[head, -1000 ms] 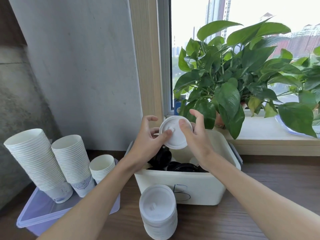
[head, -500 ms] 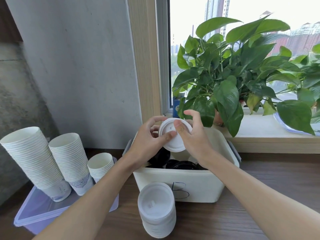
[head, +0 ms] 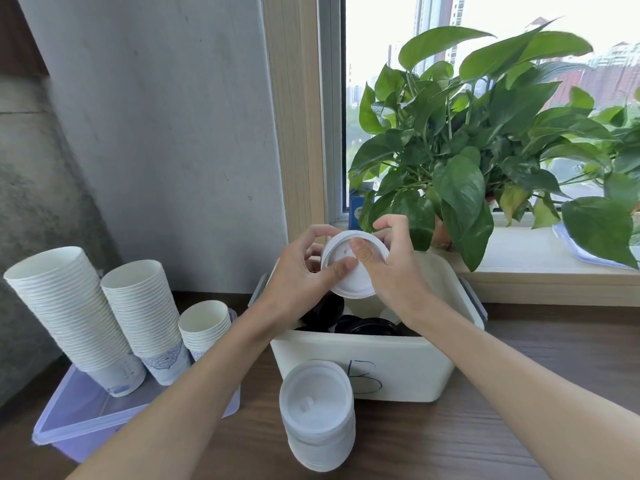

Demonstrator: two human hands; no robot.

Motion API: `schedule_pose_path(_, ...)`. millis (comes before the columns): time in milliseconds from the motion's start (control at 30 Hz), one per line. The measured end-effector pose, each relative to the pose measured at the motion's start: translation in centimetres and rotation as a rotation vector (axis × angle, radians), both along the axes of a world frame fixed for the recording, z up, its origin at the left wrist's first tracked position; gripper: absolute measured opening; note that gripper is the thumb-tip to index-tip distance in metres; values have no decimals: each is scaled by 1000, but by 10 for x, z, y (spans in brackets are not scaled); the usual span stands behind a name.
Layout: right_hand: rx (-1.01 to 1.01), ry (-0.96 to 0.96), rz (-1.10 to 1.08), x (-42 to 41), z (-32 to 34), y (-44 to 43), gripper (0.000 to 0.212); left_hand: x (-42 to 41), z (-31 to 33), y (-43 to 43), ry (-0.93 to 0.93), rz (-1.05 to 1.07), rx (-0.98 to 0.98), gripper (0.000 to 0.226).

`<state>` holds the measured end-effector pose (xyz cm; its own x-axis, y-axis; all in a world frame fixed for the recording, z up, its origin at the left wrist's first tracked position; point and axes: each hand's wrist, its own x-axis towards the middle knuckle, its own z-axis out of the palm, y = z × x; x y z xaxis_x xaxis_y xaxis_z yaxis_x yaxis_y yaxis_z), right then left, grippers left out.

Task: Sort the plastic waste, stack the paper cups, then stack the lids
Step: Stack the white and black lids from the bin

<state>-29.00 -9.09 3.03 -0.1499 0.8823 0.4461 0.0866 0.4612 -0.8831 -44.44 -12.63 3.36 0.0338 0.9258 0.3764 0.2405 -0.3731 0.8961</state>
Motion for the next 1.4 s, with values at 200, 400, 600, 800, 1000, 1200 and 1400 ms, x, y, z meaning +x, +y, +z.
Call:
schedule_pose_path(200, -93, -90, 105, 11, 8, 7, 55, 0, -1, 2, -27, -35, -3, 44)
schedule_pose_path(400, -57, -181, 120, 6, 7, 15, 55, -5, -6, 8, -28, -30, 7, 39)
schedule_pose_path(600, -262, -288, 130, 29, 6, 26, 67, -10, -14, 15, 97, 96, -2, 43)
schedule_pose_path(800, -315, -812, -33, 48, -13, 39, 44, -8, -13, 16, 151, 174, 7, 46)
schedule_pose_path(1000, -404, -1070, 22, 42, -21, 43, 67, -9, -15, 17, 176, 183, 14, 47)
schedule_pose_path(1200, -472, -1249, 84, 39, -28, 46, 86, -7, -14, 17, 194, 180, 11, 47)
schedule_pose_path(1400, -500, -1171, 138, 37, -33, 46, 81, -7, -14, 18, 194, 207, 10, 48)
